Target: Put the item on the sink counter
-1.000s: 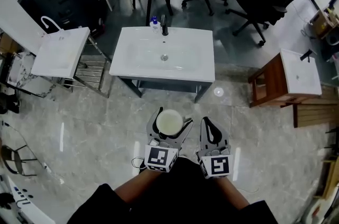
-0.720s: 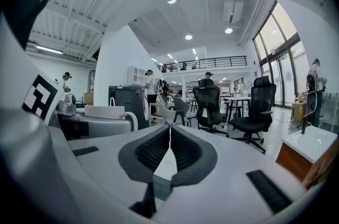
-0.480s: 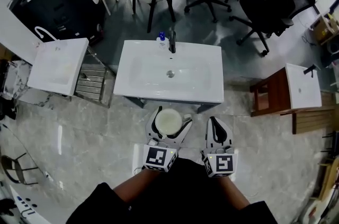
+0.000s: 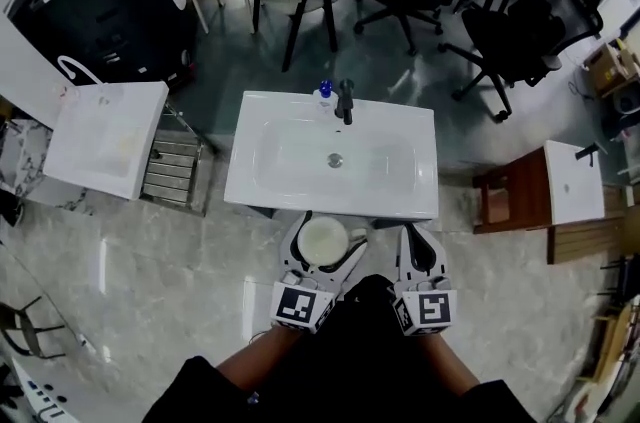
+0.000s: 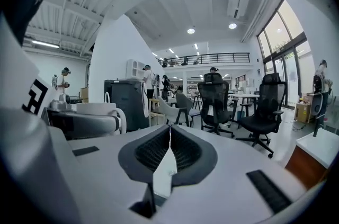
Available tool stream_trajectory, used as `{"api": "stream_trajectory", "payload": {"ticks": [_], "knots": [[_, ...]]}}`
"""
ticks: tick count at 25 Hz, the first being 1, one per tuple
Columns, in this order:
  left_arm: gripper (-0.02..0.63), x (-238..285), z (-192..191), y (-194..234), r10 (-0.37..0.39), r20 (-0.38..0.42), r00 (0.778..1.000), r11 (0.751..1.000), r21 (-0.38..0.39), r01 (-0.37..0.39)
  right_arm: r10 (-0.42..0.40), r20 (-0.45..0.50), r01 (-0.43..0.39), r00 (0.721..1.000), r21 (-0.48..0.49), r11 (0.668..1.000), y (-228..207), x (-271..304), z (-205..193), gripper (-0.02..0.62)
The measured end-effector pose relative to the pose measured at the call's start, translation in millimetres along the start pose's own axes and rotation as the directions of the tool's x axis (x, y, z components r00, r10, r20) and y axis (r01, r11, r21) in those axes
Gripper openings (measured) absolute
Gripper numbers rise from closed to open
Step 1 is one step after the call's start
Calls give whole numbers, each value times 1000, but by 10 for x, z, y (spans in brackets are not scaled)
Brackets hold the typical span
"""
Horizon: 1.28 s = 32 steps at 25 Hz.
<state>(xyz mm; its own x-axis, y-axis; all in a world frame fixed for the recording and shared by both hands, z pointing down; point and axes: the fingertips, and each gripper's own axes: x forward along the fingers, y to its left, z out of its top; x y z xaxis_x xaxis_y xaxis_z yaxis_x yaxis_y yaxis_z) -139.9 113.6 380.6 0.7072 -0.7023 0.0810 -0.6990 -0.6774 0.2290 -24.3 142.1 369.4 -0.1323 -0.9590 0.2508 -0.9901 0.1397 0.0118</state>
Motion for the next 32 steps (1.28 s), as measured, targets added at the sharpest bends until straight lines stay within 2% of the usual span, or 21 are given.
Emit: {"api": "stream_trajectory", "payload": {"ticks": [4, 7, 10, 15, 18, 21, 25, 29, 32], "knots": [[453, 0, -32, 167, 27, -20, 999, 1000, -1, -27, 21, -31, -21, 999, -12, 1000, 100, 151, -24, 32], [453, 74, -79, 172, 7, -12, 1000, 1000, -4, -7, 23, -39, -23, 999, 3, 1000, 86, 246, -88, 32], [453, 214, -65, 164, -3, -6, 1000, 1000, 0, 3, 27, -33, -27, 999, 12, 1000, 10, 350, -129, 32], [453, 587, -167, 177, -10, -55, 998, 1000, 3, 10, 25, -11, -25, 1000, 29, 999, -208, 663, 25, 32], [453, 886, -144, 166, -22, -70, 997, 999, 29, 24, 27, 14, -27, 1000, 14, 1000, -391, 843, 120, 32], [453, 1238, -153, 196, -40, -72, 997, 998, 54, 44, 16, 13, -16, 1000, 41, 999, -668, 1062, 161, 32], [453, 1720, -15, 311, -9, -30, 1000, 995, 102, 12, -2, 3, 1, 1000, 52, 999, -1078, 1363, 184, 32], [453, 2236, -38, 432, 2, -66, 998, 995, 102, 4, 3, 13, -3, 1000, 50, 999, -1401, 1674, 261, 32], [453, 2590, -122, 479, 0, -83, 997, 998, 70, 6, 12, 9, -12, 1000, 57, 998, -1616, 1869, 284, 32]]}}
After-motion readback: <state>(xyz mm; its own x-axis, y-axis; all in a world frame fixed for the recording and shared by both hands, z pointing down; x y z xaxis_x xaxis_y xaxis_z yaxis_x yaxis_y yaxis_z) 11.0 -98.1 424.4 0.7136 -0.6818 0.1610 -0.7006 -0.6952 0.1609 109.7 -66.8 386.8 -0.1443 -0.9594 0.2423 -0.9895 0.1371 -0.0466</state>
